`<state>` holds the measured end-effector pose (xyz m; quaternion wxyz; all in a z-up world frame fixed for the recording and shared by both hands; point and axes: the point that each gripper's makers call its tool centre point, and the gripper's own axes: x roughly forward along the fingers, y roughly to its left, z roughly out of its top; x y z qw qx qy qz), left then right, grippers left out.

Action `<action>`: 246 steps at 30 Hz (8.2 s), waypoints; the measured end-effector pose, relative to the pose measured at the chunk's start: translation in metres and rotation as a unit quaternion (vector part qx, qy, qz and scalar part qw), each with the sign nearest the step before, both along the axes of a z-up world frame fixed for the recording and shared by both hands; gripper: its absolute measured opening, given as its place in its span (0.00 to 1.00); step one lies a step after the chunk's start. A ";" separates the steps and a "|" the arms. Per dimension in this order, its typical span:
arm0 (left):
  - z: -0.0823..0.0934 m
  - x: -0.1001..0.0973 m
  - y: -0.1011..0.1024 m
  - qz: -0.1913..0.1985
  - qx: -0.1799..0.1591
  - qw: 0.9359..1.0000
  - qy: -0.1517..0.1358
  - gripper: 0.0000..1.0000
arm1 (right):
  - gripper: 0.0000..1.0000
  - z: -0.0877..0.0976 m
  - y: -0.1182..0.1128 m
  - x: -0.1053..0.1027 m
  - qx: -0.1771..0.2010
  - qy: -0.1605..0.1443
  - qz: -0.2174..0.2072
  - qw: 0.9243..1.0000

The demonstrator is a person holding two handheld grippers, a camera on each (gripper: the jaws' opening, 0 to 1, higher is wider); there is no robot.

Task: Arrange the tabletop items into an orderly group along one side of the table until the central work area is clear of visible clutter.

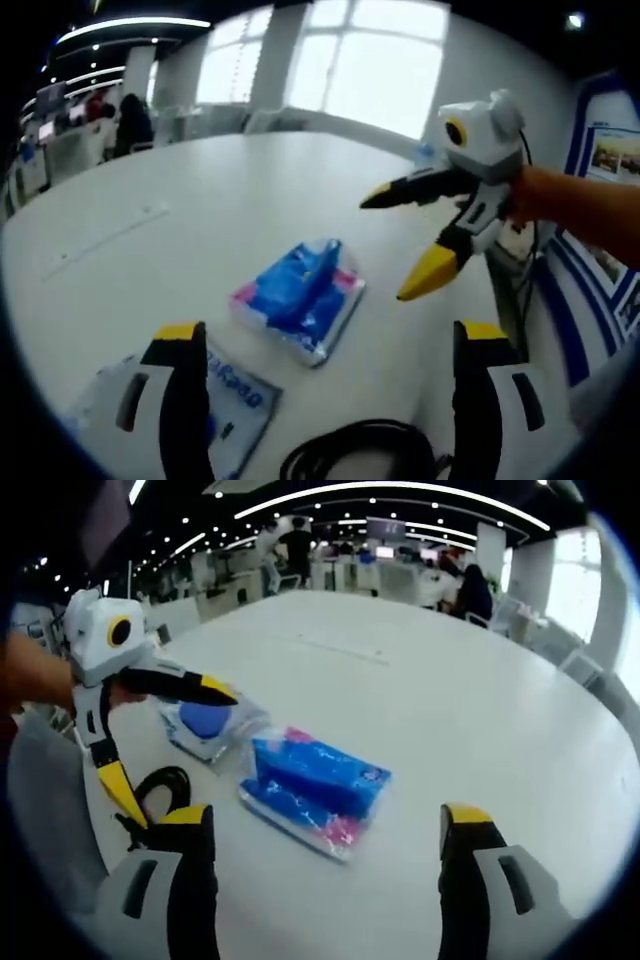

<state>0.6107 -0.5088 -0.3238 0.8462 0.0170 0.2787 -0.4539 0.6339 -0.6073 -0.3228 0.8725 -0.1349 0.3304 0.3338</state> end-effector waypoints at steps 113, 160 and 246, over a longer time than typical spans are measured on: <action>-0.045 -0.084 0.105 0.042 0.010 0.998 0.037 0.43 | 0.42 -0.043 0.119 -0.106 0.034 0.051 0.035 0.997; -0.068 -0.078 0.098 0.048 0.057 0.997 0.035 0.19 | 0.12 -0.076 0.125 -0.101 -0.008 0.079 0.014 0.997; -0.060 -0.058 0.051 0.019 0.063 0.997 0.035 0.20 | 0.23 -0.064 0.084 -0.071 0.018 0.091 -0.020 0.995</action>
